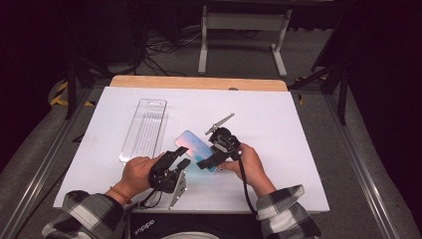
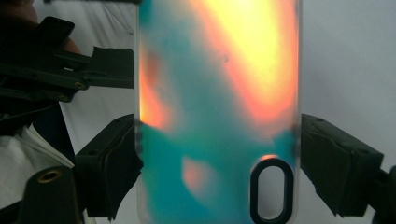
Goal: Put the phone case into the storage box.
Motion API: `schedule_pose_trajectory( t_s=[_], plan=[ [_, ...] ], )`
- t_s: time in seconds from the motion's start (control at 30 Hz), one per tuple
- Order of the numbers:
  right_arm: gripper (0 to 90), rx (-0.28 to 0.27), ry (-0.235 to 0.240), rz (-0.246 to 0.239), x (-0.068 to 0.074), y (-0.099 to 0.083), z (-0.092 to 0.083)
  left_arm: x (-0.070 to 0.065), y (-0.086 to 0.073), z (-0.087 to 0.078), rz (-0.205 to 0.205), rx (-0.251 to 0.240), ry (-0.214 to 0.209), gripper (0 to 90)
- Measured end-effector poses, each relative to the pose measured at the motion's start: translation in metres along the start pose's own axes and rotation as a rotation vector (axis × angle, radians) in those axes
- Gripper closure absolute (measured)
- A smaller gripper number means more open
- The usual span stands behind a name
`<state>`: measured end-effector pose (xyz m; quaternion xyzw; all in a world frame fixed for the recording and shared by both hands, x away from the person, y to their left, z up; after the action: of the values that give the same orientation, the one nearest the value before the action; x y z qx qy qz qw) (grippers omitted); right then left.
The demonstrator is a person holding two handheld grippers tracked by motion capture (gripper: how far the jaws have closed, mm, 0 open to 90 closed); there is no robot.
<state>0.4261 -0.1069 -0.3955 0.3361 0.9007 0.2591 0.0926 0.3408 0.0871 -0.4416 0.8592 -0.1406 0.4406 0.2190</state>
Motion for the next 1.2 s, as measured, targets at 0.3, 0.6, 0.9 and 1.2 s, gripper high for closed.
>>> schedule_pose_trajectory(
  t_s=[0.3, 0.6, 0.9, 1.2],
  plan=[
    [17.3, 0.000, 0.000, -0.005, 0.006, 0.004, 0.005, -0.007, 0.007, 0.005, 0.128, 0.072, 0.058, 68.8],
    [17.3, 0.000, -0.008, 0.006, 0.006, 0.005, 0.008, -0.015, 0.014, 0.009, 0.214, 0.086, 0.092, 73.1],
    [16.4, -0.026, 0.013, 0.027, 0.002, 0.004, 0.006, -0.017, 0.013, 0.009, 0.241, 0.104, 0.083, 80.2],
    [15.8, -0.048, 0.003, 0.015, 0.004, 0.004, -0.001, -0.014, 0.013, 0.004, 0.234, 0.098, 0.095, 80.5]
  ],
)
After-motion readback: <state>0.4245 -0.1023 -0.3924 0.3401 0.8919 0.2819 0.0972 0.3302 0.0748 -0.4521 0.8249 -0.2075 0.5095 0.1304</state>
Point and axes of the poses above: each handheld gripper's, and its own axes: z roughly forward along the jaws, y roughly out of its top, x roughly to its left, the point moved 1 cm from there along z, roughly forward along the jaws, and after that the axes turned 15 degrees about -y, right-handed, at the moved point
